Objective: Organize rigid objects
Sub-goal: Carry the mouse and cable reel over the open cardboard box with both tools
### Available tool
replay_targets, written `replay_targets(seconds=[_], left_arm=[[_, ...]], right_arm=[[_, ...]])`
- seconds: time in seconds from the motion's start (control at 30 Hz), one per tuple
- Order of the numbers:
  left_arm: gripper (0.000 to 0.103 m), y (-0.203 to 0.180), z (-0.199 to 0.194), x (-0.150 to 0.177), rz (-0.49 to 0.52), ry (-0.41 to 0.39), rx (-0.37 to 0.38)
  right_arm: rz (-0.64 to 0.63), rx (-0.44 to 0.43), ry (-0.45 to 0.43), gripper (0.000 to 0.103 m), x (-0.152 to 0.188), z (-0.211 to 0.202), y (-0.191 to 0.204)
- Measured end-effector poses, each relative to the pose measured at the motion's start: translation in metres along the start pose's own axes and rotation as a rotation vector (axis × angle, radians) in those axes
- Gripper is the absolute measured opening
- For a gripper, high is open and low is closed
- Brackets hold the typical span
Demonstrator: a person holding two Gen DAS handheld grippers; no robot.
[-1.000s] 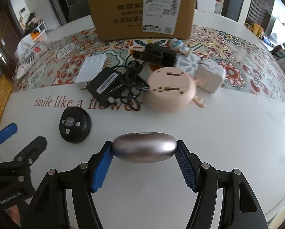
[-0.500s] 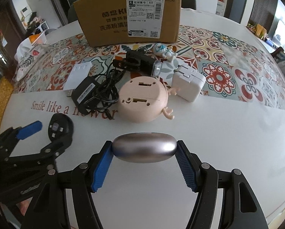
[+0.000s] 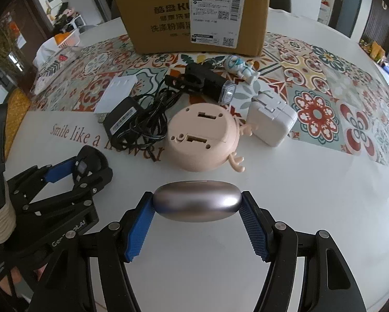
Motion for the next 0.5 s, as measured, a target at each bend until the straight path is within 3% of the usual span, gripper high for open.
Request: replay_targets(seconds=[0.27,0.5], left_arm=[[0.055,-0.003,-0.010,0.003,0.010,0.011,0.039],[0.055,0.000,-0.043,-0.018,0.046,-0.054,0.037]], right_arm=[[0.029,-0.027,0.000,0.066,0.001,-0.010,0.002],[0.067,-0.052,-0.047,0.066,-0.008,-0.033,0.005]])
Point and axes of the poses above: each gripper's, at about its wrist camera, not at the fingertips, and z roughly the way its jaws point, y to its left, x to its underside, the point moved 4 cm from there along z, roughly the way its jaws point, and after that the axes turned 12 degrees about z, right-handed, at the moved point
